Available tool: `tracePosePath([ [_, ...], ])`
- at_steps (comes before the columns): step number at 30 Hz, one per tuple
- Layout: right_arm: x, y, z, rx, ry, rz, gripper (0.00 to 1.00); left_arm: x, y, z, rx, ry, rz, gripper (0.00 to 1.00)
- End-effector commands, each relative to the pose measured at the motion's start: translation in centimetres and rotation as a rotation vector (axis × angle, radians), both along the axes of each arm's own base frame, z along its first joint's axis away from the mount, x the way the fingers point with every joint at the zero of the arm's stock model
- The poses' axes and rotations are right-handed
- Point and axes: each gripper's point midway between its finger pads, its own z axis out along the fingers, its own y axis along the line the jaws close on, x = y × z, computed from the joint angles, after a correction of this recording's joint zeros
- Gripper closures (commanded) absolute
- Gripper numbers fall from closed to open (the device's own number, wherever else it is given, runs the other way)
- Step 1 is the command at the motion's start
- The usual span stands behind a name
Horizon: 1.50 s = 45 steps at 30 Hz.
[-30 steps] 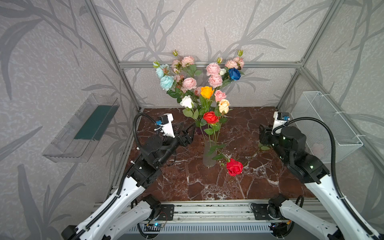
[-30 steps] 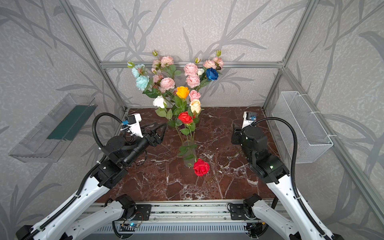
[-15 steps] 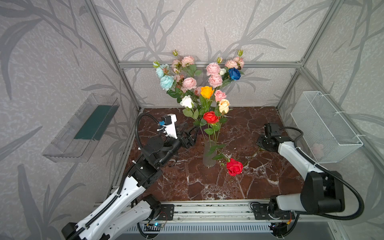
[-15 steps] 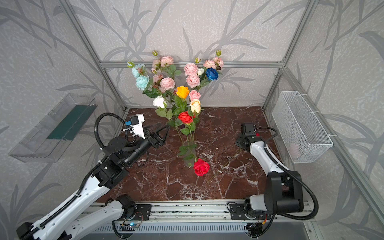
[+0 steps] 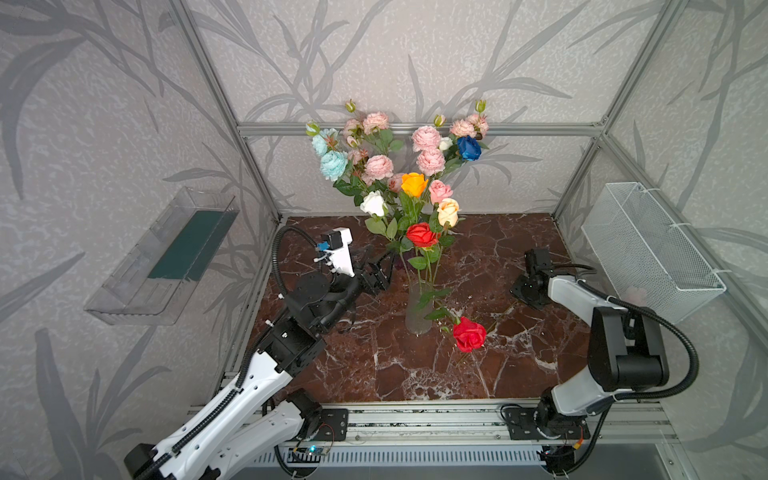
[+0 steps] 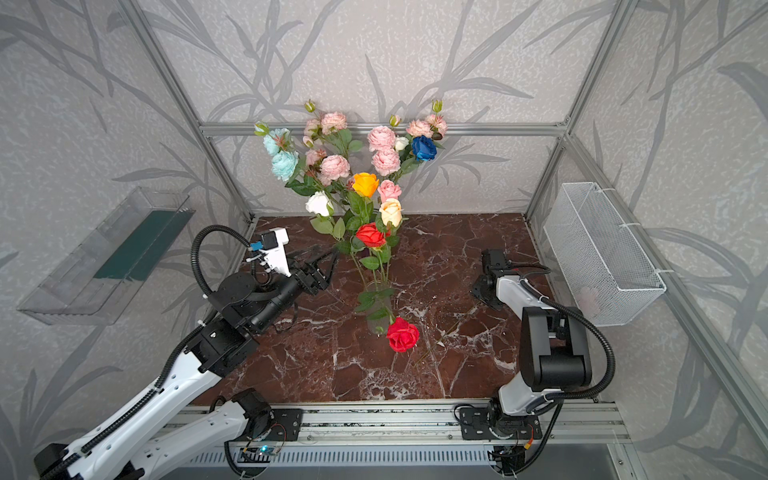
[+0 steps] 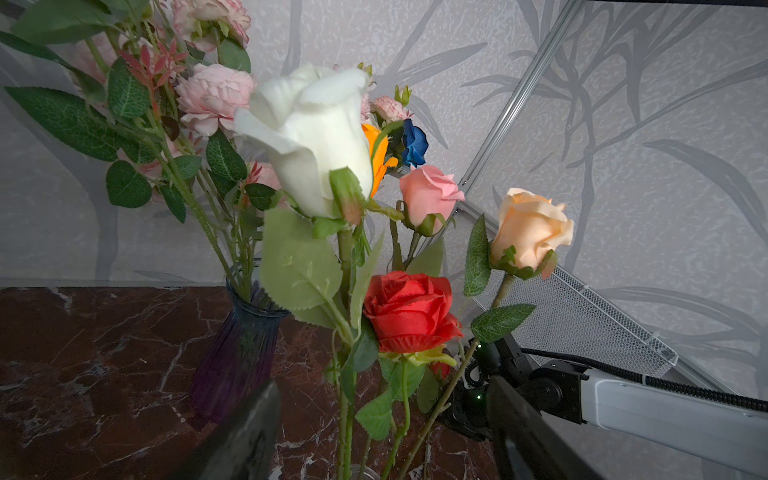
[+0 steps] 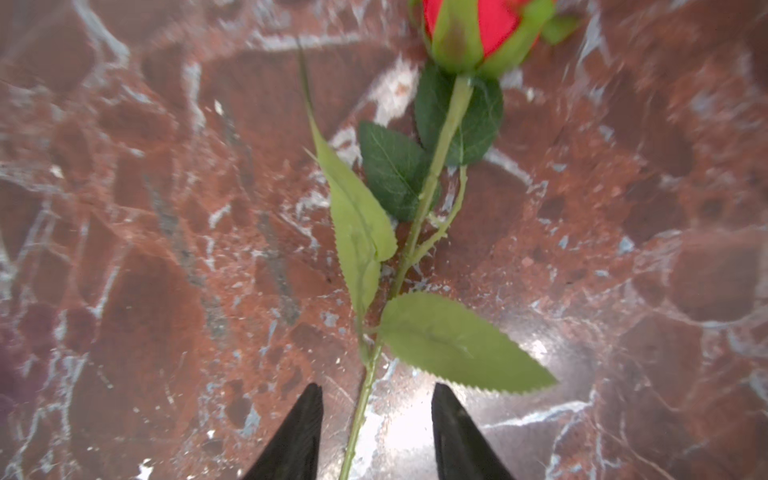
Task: Arrange the flowers into the vase
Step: 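Lower the right gripper onto the long red rose stem and grasp it, then lift the long red rose high above the table with the right gripper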
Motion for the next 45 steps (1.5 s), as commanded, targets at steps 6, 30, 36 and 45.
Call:
tracePosePath([
  [6,1.0,1.2,-2.3,0.076,0.067,0.029,0.70,0.3,0.2,-0.6,0.012,0.009,0.023,0.21],
  [30,2.8,4.1,5.1,0.199,-0.214,0.121,1.00,0.4,0.3,-0.7,0.025,0.005,0.032,0.21],
  [36,2.9,5.8,13.6,0.153,-0.464,0.222,1.00,0.2,0.7,-0.2,0.038,-0.017,0.045,0.21],
  [45,-0.5,9.9,31.4,-0.071,-0.886,0.423,1.00,-1.2,0.6,1.6,0.077,-0.085,-0.006,0.21],
])
